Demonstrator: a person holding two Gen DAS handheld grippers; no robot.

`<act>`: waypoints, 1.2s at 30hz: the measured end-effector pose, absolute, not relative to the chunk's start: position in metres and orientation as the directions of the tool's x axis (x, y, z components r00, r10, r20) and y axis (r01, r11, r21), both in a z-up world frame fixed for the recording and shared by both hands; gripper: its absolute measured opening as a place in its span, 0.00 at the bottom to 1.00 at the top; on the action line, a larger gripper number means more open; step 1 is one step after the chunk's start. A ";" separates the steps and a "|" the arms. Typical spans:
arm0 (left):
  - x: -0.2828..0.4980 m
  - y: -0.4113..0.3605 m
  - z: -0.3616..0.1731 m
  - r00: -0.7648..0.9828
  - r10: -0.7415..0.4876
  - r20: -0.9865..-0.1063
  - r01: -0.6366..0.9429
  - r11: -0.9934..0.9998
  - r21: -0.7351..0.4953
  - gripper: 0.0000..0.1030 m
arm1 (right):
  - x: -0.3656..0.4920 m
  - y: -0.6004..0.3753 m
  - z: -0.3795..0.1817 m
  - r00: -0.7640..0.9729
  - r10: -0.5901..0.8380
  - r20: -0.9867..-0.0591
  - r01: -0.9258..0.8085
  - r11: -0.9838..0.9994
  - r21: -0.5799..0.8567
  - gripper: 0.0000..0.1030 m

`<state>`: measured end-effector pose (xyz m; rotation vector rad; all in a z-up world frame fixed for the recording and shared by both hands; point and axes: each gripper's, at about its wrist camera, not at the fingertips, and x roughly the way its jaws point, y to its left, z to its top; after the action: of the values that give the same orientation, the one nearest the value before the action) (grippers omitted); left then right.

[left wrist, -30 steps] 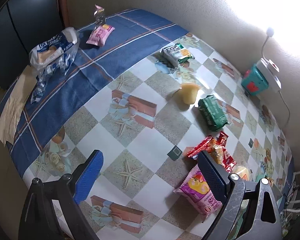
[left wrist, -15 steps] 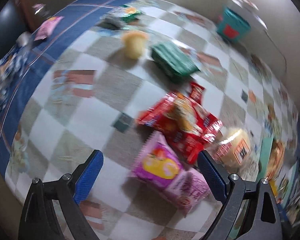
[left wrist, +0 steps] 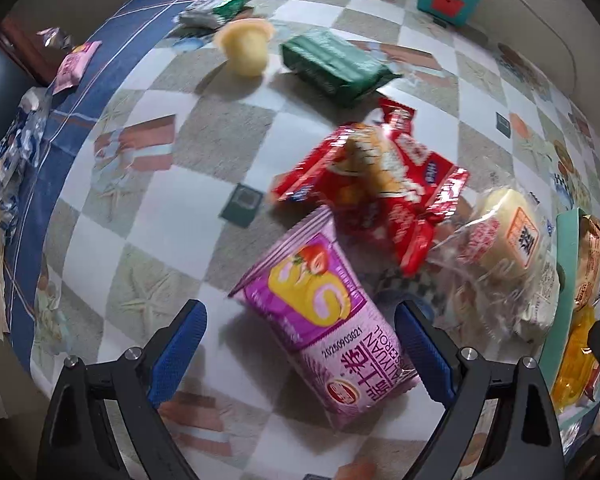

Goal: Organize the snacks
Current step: 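Move both tools back over the snacks beside the tray, then grasp the pink roll pack with the left tool while the right grasps the white-green biscuit pack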

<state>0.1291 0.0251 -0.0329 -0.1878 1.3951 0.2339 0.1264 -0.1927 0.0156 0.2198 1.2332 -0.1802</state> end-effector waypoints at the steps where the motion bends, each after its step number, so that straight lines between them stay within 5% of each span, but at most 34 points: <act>1: 0.126 0.030 -0.031 0.160 0.055 -0.986 -0.280 0.960 0.008 0.92 | 0.126 -0.193 0.016 0.323 -0.016 -0.946 0.253 0.965 0.070 1.00; 14: 0.112 0.077 -0.037 0.150 -0.020 -0.988 -0.359 0.931 -0.074 0.92 | 0.132 -0.192 0.010 0.363 0.018 -0.932 0.216 0.971 0.102 0.99; 17: 0.111 0.078 -0.044 0.145 -0.049 -0.988 -0.353 0.931 -0.098 0.91 | 0.137 -0.188 0.000 0.358 0.040 -0.933 0.189 0.975 0.115 0.88; 24: 0.117 0.072 -0.049 0.142 -0.070 -0.987 -0.359 0.926 -0.117 0.70 | 0.143 -0.173 -0.011 0.363 0.065 -0.929 0.122 0.986 0.116 0.66; 36: 0.137 0.049 -0.053 0.146 -0.066 -0.987 -0.364 0.924 -0.115 0.64 | 0.153 -0.166 -0.017 0.353 0.010 -0.936 0.106 0.993 0.051 0.60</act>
<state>0.1372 0.0493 -0.0530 -0.3656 1.4175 0.2217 0.1527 -0.1657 -0.0172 0.1091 1.2095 -0.0621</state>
